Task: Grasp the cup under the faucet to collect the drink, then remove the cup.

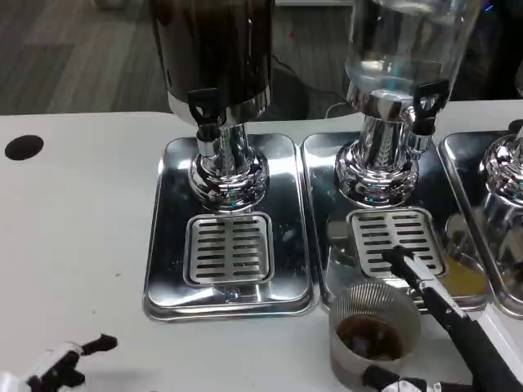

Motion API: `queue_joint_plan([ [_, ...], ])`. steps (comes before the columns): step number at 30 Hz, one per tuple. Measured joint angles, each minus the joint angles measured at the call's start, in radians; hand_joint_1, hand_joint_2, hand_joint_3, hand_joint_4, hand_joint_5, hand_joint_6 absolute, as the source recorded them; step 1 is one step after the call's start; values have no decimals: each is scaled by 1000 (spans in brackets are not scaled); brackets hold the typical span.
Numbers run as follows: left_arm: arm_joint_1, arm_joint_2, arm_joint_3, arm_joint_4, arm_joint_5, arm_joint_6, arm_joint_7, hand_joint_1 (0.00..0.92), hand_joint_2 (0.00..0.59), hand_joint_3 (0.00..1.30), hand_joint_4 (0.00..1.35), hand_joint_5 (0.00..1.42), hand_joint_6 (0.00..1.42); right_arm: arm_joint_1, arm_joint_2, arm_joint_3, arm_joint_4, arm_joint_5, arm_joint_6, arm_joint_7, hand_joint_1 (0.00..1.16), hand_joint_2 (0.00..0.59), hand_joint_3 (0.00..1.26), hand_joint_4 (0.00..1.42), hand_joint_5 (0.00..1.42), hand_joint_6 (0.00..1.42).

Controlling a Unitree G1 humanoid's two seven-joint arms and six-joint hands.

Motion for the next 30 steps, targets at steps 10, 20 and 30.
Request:
queue_joint_plan([
  [10,6,-29,28,-2,3,-32,7,4,97,352,246,319,458,12,20,18,-38,306,88,109,436,333,183,82,98,31],
  [20,-12,-37,29,0,14,-44,13,0,93,318,193,265,435,41,26,-78,-256,534,292,230,448,399,222,99,72,2],
  [30,-30,-38,65,22,-3,-92,49,0,157,231,103,152,331,31,-40,-243,-283,80,233,-16,556,586,212,53,1,0],
])
